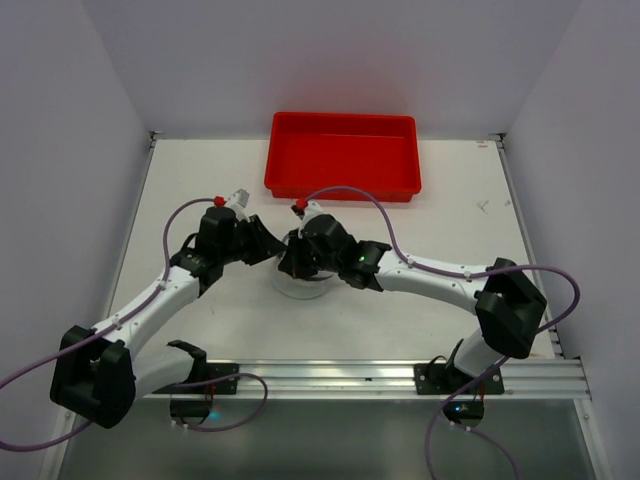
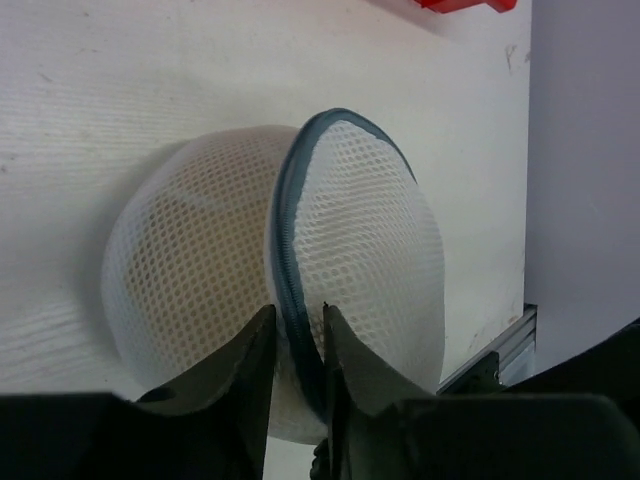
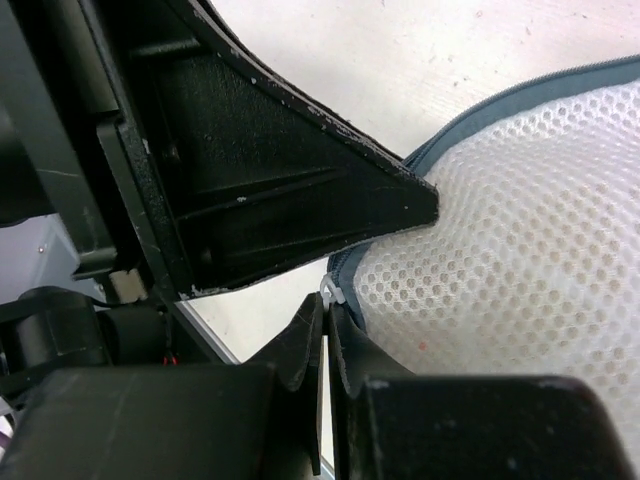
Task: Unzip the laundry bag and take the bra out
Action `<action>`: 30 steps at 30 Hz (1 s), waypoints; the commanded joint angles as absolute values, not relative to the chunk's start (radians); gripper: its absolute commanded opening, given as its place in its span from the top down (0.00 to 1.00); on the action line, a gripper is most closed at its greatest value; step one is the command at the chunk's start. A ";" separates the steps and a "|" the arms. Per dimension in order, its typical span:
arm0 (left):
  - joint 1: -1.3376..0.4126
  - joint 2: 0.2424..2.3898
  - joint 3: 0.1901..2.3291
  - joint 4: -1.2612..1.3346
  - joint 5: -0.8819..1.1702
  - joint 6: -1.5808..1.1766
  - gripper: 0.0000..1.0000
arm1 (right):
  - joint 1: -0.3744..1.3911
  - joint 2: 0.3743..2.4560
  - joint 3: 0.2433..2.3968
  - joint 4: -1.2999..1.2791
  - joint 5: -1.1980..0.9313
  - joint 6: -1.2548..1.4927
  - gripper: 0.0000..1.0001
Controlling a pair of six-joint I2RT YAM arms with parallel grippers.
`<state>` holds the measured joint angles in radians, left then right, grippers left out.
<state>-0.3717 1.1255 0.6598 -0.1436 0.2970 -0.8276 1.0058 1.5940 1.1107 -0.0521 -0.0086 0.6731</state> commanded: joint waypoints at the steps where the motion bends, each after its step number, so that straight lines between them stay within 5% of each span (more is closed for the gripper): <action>1: -0.396 1.141 0.678 -0.074 0.354 -0.850 0.76 | 1.006 1.580 1.114 -0.021 0.029 0.673 1.00; 3: -0.396 1.141 0.680 -0.077 0.325 -0.841 1.00 | 1.006 1.550 1.091 -0.052 0.038 0.673 1.00; 14: -0.384 1.232 0.744 -0.068 0.296 -0.640 1.00 | 1.005 1.260 0.810 -0.210 0.126 0.600 1.00; 30: -0.255 1.522 1.094 -0.199 0.322 -0.058 1.00 | 0.962 1.336 0.862 -0.242 0.166 0.532 1.00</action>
